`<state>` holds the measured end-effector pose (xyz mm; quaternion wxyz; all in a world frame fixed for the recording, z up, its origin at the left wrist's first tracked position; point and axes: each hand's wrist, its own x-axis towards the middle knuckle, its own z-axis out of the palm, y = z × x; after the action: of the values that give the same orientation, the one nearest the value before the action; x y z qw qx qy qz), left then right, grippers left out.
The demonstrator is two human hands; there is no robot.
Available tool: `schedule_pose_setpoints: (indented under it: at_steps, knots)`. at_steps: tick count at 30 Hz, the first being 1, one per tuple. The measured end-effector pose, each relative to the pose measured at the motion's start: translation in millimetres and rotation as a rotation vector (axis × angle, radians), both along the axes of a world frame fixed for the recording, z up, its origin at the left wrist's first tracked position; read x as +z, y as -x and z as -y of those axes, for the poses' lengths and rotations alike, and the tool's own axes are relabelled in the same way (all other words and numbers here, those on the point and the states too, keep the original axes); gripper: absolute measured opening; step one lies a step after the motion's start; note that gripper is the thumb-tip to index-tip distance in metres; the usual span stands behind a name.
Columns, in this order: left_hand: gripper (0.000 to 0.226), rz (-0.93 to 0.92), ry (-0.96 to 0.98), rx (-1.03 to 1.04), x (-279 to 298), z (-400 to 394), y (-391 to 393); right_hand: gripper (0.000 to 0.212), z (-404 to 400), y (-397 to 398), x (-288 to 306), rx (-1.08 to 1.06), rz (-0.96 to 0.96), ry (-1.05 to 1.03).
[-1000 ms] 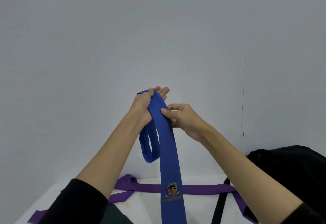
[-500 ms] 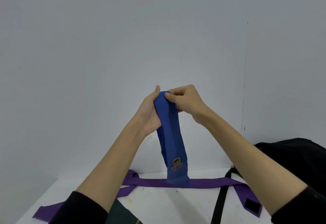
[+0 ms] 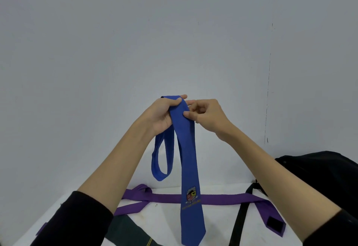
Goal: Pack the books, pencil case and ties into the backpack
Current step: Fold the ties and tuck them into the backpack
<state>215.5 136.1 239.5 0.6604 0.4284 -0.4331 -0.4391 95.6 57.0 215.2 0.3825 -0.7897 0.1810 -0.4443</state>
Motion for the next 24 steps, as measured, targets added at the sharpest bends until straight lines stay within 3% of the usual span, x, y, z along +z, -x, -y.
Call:
schedule_pose_setpoints:
  at_steps: [6,19,24]
  knots:
    - [0.032,0.018,-0.016,0.002,3,-1,-2,0.024,0,4,-2,0.029,-0.08,-0.108]
    - [0.036,0.009,0.002,-0.084,5,2,7,0.022,0,9,-18,0.103,0.01,-0.251]
    - [0.037,-0.001,0.02,-0.12,7,3,11,0.045,0,9,-24,0.181,-0.105,-0.269]
